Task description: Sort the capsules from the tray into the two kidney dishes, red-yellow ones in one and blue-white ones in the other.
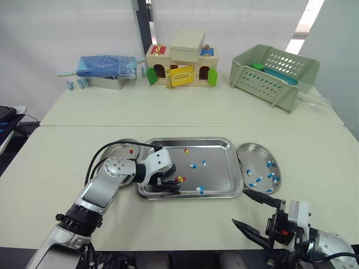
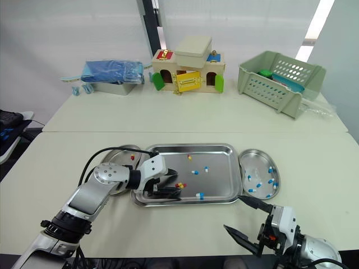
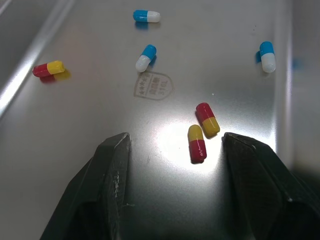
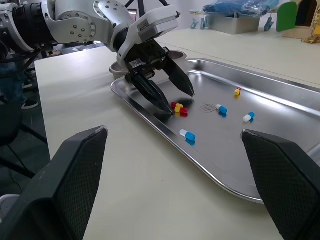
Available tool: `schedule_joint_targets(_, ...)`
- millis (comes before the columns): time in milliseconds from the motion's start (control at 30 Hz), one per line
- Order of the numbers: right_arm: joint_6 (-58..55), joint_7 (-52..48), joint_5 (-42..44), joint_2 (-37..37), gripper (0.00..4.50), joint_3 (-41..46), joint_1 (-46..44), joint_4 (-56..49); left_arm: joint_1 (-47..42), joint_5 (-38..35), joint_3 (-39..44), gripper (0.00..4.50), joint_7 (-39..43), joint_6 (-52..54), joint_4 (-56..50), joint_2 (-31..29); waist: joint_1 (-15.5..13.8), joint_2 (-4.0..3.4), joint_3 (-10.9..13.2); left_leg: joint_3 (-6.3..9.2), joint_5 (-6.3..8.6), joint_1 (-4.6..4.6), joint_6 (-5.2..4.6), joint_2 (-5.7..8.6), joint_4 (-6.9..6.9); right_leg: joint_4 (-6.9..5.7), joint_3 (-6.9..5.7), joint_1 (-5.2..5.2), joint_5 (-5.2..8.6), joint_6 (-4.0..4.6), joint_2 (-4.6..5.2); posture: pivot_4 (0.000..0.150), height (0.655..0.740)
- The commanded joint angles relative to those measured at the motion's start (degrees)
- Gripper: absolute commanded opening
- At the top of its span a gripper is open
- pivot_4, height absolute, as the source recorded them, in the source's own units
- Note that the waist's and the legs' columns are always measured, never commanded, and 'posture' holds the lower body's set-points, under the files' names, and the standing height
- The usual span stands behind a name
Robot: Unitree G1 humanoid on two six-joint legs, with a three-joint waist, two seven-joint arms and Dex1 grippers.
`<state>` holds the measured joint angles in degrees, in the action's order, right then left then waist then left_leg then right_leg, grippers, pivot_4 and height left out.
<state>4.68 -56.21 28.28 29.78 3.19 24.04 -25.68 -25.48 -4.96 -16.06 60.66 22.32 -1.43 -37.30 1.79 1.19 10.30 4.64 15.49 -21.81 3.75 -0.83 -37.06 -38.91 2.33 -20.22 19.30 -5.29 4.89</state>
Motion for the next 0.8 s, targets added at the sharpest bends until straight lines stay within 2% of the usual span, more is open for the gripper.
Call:
schedule_joint_targets(33,0.32,0.30,0.63,0.35,4.50,0.02,0.07,-2.74,-0.94,0.71,-0.62,3.06,-0.04,0.02,0.02,0.28,0.00,0.00,0.00,0.00,0.00,0.00,0.00,0.00,0.00,0.00,0.00,0.00,0.00,0.00,0.00,0.150,0.7400)
schedule_joint_targets(133,-0.27,0.73,0.70,0.42,4.50,-0.10,-0.33,-3.22,-1.07,0.90,-0.68,3.06,0.17,0.17,0.05,0.26,0.00,0.00,0.00,0.00,0.00,0.00,0.00,0.00,0.00,0.00,0.00,0.00,0.00,0.00,0.00,0.150,0.7400)
schedule_joint_targets(333,-1.15,1.45,0.70,0.42,4.50,-0.24,-0.85,-3.89,-1.12,1.20,-0.79,1.35,0.61,0.05,0.11,0.11,0.00,0.00,0.00,0.00,0.00,0.00,0.00,0.00,0.00,0.00,0.00,0.01,0.00,0.00,0.00,0.150,0.7400)
schedule_joint_targets(800,0.44,0.74,0.29,-0.18,4.50,-0.22,-0.19,-2.19,-1.10,1.69,-1.24,1.35,1.93,-0.58,0.26,-0.45,0.00,0.00,0.00,0.00,0.00,0.00,0.00,0.00,0.00,0.00,0.00,0.01,0.00,0.00,0.00,0.150,0.7400)
